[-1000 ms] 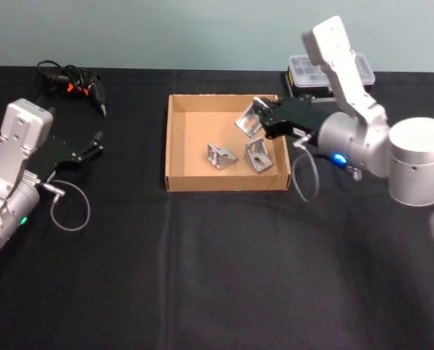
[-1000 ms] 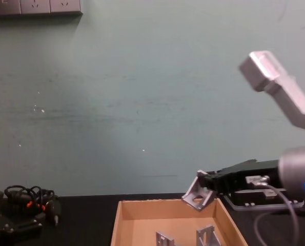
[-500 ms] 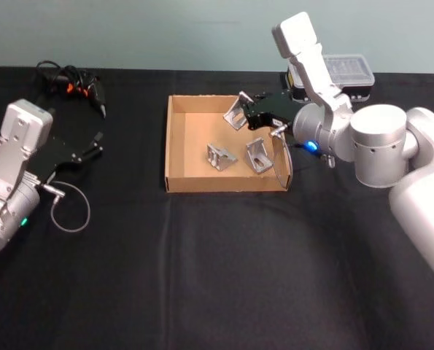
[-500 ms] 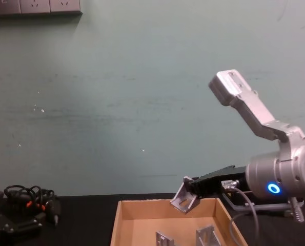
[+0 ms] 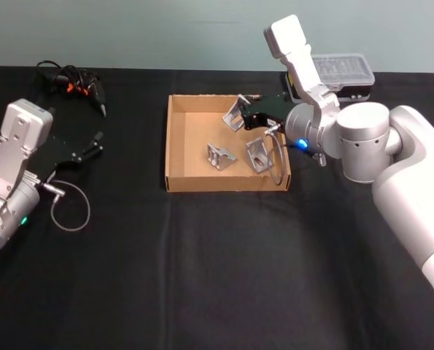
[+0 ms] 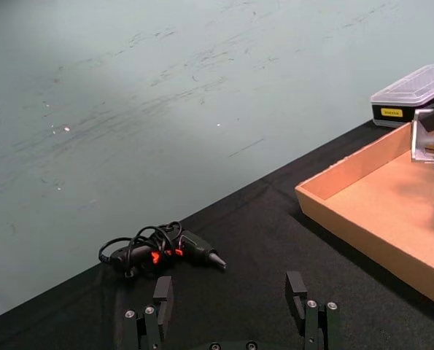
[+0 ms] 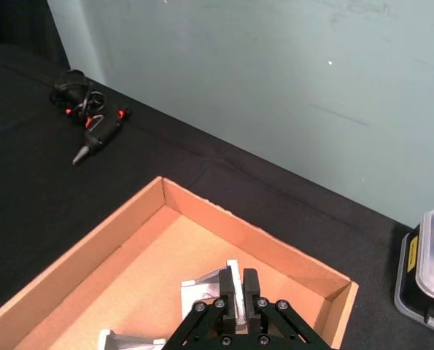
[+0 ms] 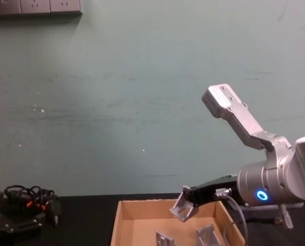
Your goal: Use one hand to pick up the angle iron from the table and place it into the box.
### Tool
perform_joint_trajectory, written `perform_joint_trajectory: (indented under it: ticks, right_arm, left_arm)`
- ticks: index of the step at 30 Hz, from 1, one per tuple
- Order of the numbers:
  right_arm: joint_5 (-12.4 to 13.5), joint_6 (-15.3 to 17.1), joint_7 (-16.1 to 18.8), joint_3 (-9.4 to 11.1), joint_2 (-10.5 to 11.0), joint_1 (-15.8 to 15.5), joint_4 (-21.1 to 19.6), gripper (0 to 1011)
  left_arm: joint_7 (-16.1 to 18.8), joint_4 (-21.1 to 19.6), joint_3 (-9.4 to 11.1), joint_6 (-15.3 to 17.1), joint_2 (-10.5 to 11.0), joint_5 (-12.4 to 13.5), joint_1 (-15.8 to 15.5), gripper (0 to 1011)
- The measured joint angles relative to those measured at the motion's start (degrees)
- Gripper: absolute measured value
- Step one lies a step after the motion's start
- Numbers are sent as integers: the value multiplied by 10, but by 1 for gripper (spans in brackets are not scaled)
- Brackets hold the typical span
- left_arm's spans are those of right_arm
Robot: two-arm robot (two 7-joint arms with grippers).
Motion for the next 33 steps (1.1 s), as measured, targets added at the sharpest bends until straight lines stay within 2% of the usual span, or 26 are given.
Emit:
perform_joint_trajectory:
  ticks: [13,30,33]
  right_arm:
    - [-18,-2,0,8,-17,3,31,80]
    - [-40,5,9,17,-26,4,39,80]
    - [-43,6,9,20,-28,2,39,120]
  left_arm:
    - [0,0,0,0,0,0,0,1011]
    - [0,0,0,0,0,0,0,1011]
    - [0,0,0,0,0,0,0,1011]
